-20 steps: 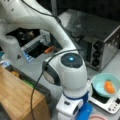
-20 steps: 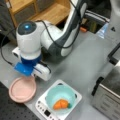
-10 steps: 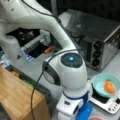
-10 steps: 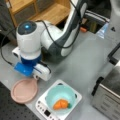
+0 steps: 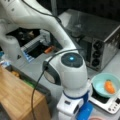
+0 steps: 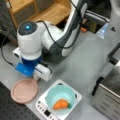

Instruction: Pick up the pan. Place the pan on the table. Pick up the bowl. Place the bowl on the stove.

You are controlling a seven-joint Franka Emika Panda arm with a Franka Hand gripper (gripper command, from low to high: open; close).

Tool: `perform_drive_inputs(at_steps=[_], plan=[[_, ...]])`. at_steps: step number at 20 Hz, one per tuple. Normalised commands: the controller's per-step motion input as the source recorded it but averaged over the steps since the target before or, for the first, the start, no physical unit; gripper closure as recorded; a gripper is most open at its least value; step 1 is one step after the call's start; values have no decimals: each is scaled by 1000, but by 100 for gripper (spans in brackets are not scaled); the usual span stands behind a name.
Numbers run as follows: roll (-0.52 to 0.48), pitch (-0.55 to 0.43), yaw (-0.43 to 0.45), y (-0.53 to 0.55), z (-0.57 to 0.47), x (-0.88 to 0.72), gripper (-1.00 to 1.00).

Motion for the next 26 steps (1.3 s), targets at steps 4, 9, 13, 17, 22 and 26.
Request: perform_drive_inputs(at_steps=[4, 9, 13, 17, 22, 26], plan=[[22, -155, -27, 66, -82, -259, -100], [16, -143, -37, 92, -52, -274, -100], [0, -45, -41, 97, 126, -295, -100], [-13, 27, -42, 100, 249, -264, -100], [-25, 72, -51, 135, 273, -185, -100], [13, 60, -55, 156, 284, -149, -100]])
